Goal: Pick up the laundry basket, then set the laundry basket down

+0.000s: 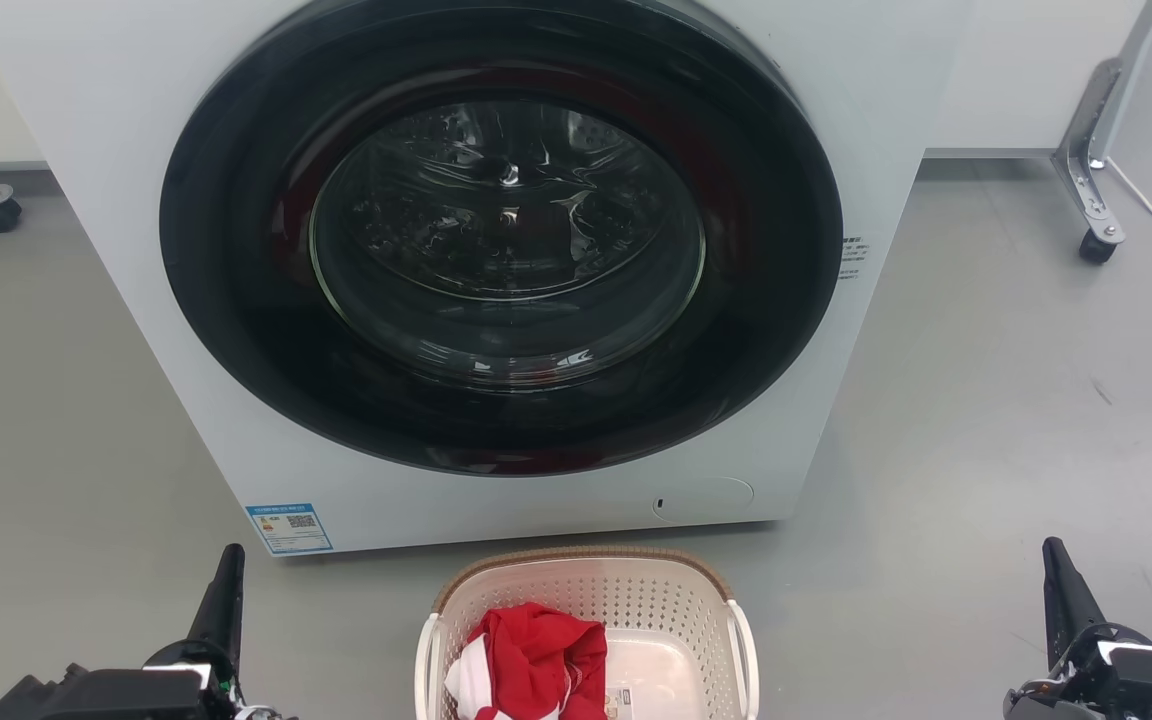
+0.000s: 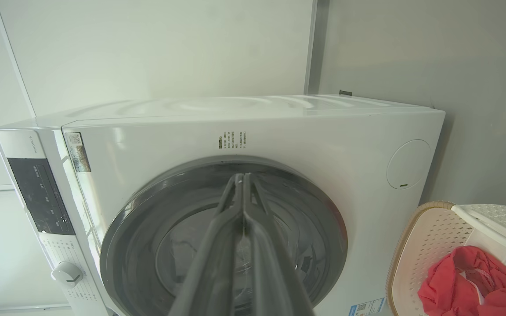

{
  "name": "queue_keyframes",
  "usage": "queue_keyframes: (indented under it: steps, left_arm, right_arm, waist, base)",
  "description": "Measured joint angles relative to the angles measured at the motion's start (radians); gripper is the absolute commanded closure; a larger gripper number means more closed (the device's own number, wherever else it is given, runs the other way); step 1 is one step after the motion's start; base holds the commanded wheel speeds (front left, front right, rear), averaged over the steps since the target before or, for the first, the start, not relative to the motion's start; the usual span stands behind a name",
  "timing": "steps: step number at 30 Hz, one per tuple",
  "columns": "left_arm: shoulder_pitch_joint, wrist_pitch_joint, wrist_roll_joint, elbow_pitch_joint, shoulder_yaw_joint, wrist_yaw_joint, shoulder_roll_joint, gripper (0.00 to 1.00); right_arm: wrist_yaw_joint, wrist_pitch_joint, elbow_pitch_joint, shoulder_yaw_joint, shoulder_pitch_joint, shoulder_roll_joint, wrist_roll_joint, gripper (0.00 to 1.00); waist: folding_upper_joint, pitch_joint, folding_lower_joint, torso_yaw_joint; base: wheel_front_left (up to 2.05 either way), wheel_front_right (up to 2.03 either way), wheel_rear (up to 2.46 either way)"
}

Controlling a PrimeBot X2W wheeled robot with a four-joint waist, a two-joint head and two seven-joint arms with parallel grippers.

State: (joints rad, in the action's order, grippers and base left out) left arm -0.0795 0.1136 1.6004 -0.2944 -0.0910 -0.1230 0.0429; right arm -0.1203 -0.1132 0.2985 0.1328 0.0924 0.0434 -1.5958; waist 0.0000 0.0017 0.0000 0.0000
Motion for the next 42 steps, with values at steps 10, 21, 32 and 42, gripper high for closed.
queue_keyframes:
  steps: [10, 21, 32, 42]
  left_arm:
    - [0.000, 0.000, 0.000, 0.000, 0.000, 0.000, 0.000, 1.00]
    - [0.000, 0.000, 0.000, -0.001, 0.000, 0.000, 0.000, 1.00]
    - [0.000, 0.000, 0.000, -0.001, 0.000, 0.000, 0.000, 1.00]
    - [0.000, 0.000, 0.000, -0.001, 0.000, 0.000, 0.000, 1.00]
  right_arm:
    - [0.000, 0.000, 0.000, 0.000, 0.000, 0.000, 0.000, 1.00]
    - [0.000, 0.000, 0.000, 0.000, 0.000, 0.000, 0.000, 1.00]
    - [0.000, 0.000, 0.000, 0.000, 0.000, 0.000, 0.000, 1.00]
    - [0.000, 0.000, -0.001, 0.000, 0.000, 0.000, 0.000, 1.00]
  waist:
    - [0.0000, 0.000, 0.0000, 0.000]
    - [0.0000, 0.000, 0.0000, 0.000]
    - [0.0000, 0.000, 0.0000, 0.000]
    - [0.0000, 0.000, 0.0000, 0.000]
  base:
    - [0.00, 0.00, 0.00]
    - [0.00, 0.00, 0.00]
    - [0.00, 0.00, 0.00]
    - [0.00, 0.00, 0.00]
